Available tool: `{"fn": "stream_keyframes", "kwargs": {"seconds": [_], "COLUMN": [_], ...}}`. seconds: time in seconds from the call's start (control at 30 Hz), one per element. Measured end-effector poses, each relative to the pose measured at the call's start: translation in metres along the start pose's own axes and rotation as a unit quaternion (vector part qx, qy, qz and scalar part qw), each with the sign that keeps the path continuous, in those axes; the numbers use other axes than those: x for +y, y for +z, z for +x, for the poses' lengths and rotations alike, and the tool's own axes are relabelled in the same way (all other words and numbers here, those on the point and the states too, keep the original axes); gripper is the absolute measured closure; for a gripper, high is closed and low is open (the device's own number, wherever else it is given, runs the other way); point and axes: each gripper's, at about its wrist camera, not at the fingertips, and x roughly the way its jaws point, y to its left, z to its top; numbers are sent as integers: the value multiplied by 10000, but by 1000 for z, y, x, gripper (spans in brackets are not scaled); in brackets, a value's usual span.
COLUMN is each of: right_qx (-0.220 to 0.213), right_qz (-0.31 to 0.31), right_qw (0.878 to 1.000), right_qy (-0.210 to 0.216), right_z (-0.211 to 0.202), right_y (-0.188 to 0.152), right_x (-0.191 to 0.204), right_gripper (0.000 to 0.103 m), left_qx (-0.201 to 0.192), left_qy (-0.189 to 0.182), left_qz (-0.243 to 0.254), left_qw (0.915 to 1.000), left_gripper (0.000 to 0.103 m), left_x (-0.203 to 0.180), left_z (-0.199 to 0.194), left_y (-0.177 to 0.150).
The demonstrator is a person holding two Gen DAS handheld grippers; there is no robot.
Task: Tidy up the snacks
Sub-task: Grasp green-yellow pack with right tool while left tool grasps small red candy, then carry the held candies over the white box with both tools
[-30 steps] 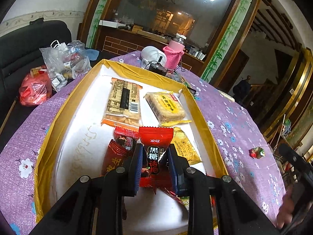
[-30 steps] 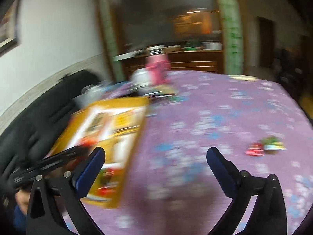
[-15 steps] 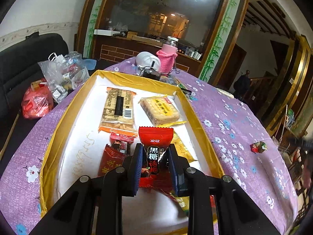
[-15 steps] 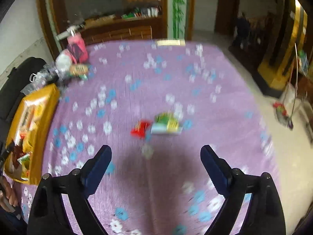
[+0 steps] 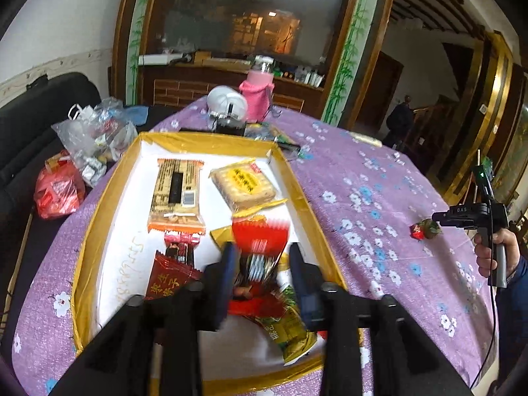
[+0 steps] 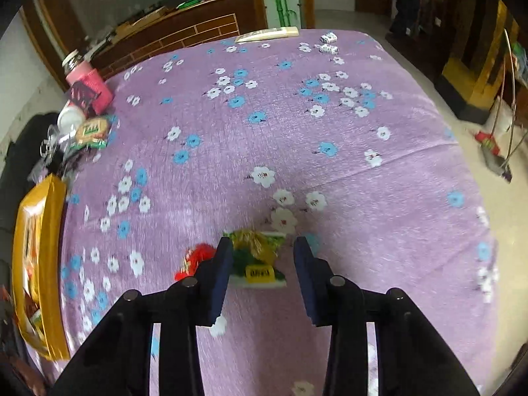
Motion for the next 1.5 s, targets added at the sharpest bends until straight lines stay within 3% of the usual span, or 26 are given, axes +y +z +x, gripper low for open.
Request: {"fn": "stream_keyframes", "kwargs": {"seconds": [0.03, 0.2, 0.3, 0.5, 0.6, 0.7, 0.73, 0.9, 1.1, 1.33, 1.4, 1.5], "right_qx": [29, 103, -59, -543, -555, -558, -509, -523, -745, -879, -901, -917], "right_qz": [20, 36, 96, 117, -19, -142, -161, -194, 471, 907, 892, 861], "right_qw": [10000, 9998, 9997, 9961, 9954, 9964, 9966, 9956, 9924, 9881, 9879, 9876], "right_qy": [27, 141, 205, 690, 778, 619, 626, 752, 859, 874, 893, 939], "right_z": [5, 19, 16, 8, 11, 18, 22, 26, 11, 5, 3, 2], "right_y": [0, -7, -13, -26, -26, -28, -28, -30, -23, -20, -19, -18], "right_x": [0, 4, 3, -9, -9, -10, -11, -11, -40, -57, -56, -53], "right_gripper": [66, 67, 80, 86, 82, 62, 60, 66, 67, 68, 68, 68], "left_qx": [21, 106, 99, 230, 383, 506, 567, 1030, 1564, 1940, 1817, 1749], "left_qy": [24, 198, 201, -209, -446, -601, -621, -806, -792, -676, -645, -582], "left_qz": [-17, -7, 64, 445, 658, 933, 1047, 1346, 1442, 1464, 1496, 1655], "left_qw": [10000, 9997, 9997, 9985, 9961, 9925, 9909, 9822, 9739, 9676, 9698, 9688], "left_gripper": [52, 52, 52, 43, 43, 43, 43, 43, 43, 67, 67, 78], "left_x": [0, -4, -16, -75, -113, -158, -175, -240, -284, -309, -314, -317], "left_z": [1, 5, 2, 6, 16, 33, 42, 91, 151, 201, 203, 205], "left_y": [0, -1, 2, 15, 21, 24, 25, 24, 20, 10, 11, 10]}}
